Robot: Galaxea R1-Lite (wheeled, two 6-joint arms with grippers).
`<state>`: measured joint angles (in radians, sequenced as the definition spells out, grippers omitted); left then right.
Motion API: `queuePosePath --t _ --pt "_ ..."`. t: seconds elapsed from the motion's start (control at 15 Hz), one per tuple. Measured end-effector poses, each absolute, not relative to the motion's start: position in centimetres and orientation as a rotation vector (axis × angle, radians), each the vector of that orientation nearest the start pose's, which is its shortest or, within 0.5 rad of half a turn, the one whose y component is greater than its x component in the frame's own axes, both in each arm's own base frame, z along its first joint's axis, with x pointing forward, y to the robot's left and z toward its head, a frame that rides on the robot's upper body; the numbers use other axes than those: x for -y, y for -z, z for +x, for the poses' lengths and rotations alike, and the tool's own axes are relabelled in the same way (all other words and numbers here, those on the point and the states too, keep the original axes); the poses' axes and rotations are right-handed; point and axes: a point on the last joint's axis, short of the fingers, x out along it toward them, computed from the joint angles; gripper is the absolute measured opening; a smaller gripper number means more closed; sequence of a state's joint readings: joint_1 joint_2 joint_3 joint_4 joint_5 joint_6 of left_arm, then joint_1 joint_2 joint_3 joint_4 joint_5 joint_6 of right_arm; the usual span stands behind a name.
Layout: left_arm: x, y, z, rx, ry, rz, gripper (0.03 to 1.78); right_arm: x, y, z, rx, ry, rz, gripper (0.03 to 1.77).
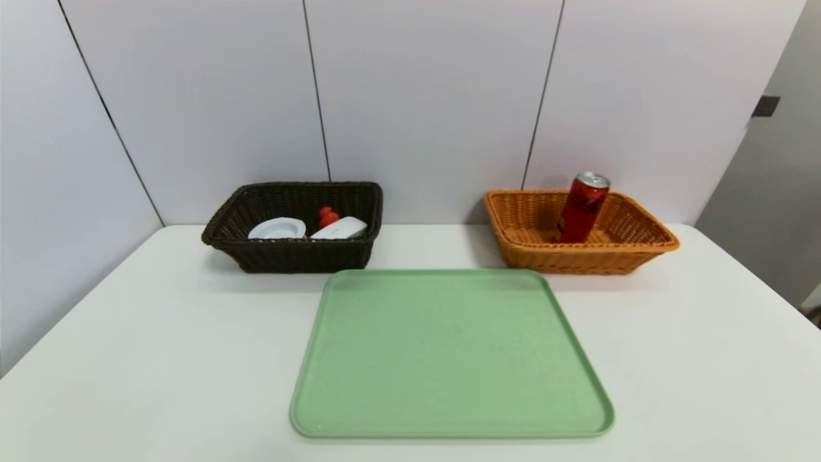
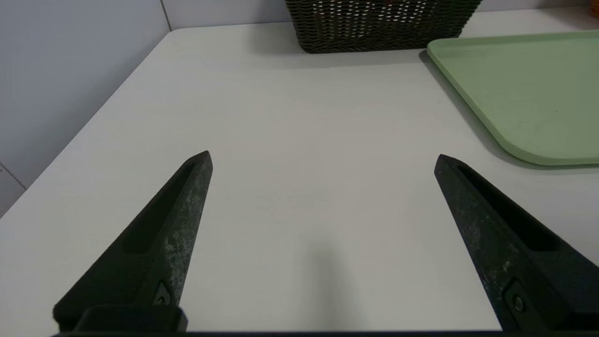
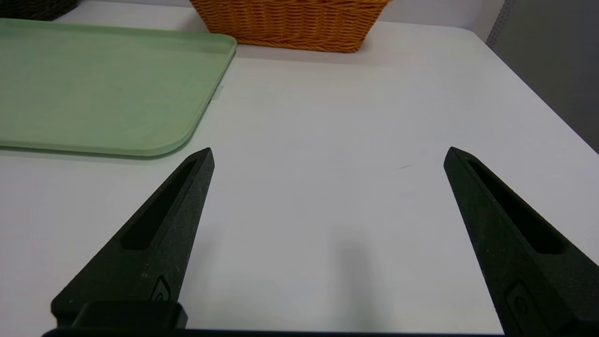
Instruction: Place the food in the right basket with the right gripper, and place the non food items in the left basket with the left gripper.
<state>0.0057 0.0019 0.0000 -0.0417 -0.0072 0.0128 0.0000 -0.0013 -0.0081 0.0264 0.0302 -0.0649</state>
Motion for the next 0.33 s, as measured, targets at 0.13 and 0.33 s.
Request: queuePosePath --t 0.13,0.33 --pt "0.01 -8.00 -2.27 0.042 -0.006 0.000 1.69 -0.05 -7.49 -2.36 -0.018 -0.023 -0.053 1.69" --pt "0.01 -8.00 -2.27 0.042 -0.005 0.000 1.69 -0.05 -7.53 -2.36 -0.015 -0.023 -0.047 1.69"
